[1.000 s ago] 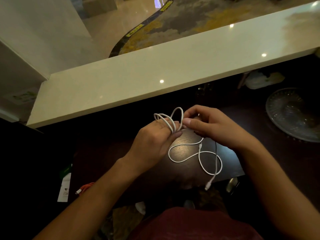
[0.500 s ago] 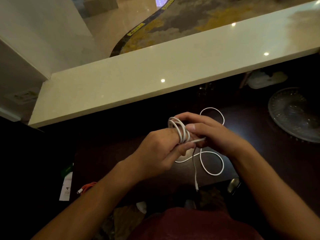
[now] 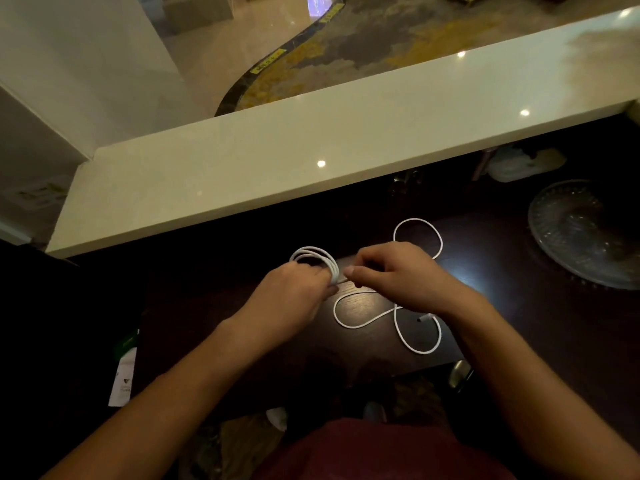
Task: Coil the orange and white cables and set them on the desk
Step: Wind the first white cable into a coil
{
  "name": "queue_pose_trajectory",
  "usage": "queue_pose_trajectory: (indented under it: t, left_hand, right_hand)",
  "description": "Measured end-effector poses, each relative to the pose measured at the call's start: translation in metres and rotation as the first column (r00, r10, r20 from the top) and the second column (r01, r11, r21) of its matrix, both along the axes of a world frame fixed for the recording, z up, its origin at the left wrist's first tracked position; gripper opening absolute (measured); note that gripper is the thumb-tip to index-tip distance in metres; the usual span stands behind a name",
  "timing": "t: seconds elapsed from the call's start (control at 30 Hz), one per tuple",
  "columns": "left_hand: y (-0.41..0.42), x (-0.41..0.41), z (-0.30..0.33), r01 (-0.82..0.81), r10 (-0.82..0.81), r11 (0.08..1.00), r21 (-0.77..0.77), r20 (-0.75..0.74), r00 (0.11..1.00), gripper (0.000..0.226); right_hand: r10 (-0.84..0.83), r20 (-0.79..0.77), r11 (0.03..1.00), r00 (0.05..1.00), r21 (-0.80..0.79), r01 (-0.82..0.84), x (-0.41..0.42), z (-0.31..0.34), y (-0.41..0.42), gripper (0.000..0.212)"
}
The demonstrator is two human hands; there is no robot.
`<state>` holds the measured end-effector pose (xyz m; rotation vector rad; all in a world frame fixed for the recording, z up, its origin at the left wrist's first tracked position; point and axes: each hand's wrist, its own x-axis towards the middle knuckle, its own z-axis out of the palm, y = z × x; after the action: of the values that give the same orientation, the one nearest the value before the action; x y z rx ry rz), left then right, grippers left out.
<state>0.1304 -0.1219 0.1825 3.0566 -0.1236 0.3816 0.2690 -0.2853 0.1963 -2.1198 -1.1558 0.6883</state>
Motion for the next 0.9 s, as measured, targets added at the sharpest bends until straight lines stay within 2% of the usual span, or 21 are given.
queue_pose_trajectory:
  t: [0.17,0.27,0.47,0.5,0.57,0.63,0.7,0.8,0.9]
  left_hand:
    - [0.008,0.001,-0.008,-0.041,0.040,0.999,-0.035,-0.030,0.999,0.027]
    - [0.011,0.001,-0.009,-0.008,0.008,0.999,-0.044,-0.002,1.000,0.025]
    - [0.010,0.002,0.001,0.003,0.000,0.991,-0.132,0.023,1.000,0.040]
    - [0.009,0.003,0.003,0.002,-0.002,0.986,-0.167,-0.003,1.000,0.043]
    - [0.008,0.004,0.006,-0.014,-0.026,0.944,-0.329,-0.116,0.993,0.048]
    - [0.009,0.002,0.008,-0.053,-0.052,0.850,-0.524,-0.184,0.982,0.044]
    - [0.010,0.000,0.010,-0.072,-0.050,0.789,-0.610,-0.180,0.982,0.039]
    - [0.011,0.001,0.011,-0.071,-0.043,0.816,-0.573,-0.182,0.982,0.039]
    - [0.008,0.004,0.011,-0.059,-0.048,0.839,-0.541,-0.182,0.982,0.035]
  right_hand:
    - [0.035,-0.014,0.995,0.999,0.090,-0.033,-0.003,0.005,-0.002,0.027]
    - [0.053,-0.012,0.989,0.999,0.139,-0.051,0.000,0.008,-0.004,0.028]
    - [0.139,-0.160,0.934,0.977,0.349,-0.076,0.007,0.024,-0.016,0.024]
    - [0.168,-0.192,0.920,0.967,0.384,-0.084,0.007,0.027,-0.018,0.022]
    - [0.211,-0.247,0.897,0.946,0.434,-0.087,0.010,0.032,-0.023,0.014]
    - [0.231,-0.289,0.879,0.929,0.472,-0.072,0.016,0.036,-0.027,0.008]
    - [0.237,-0.325,0.855,0.915,0.517,-0.038,0.022,0.038,-0.032,0.018]
    - [0.251,-0.327,0.839,0.911,0.543,-0.037,0.024,0.036,-0.036,0.030]
    - [0.235,-0.309,0.829,0.922,0.559,-0.024,0.017,0.032,-0.033,0.030]
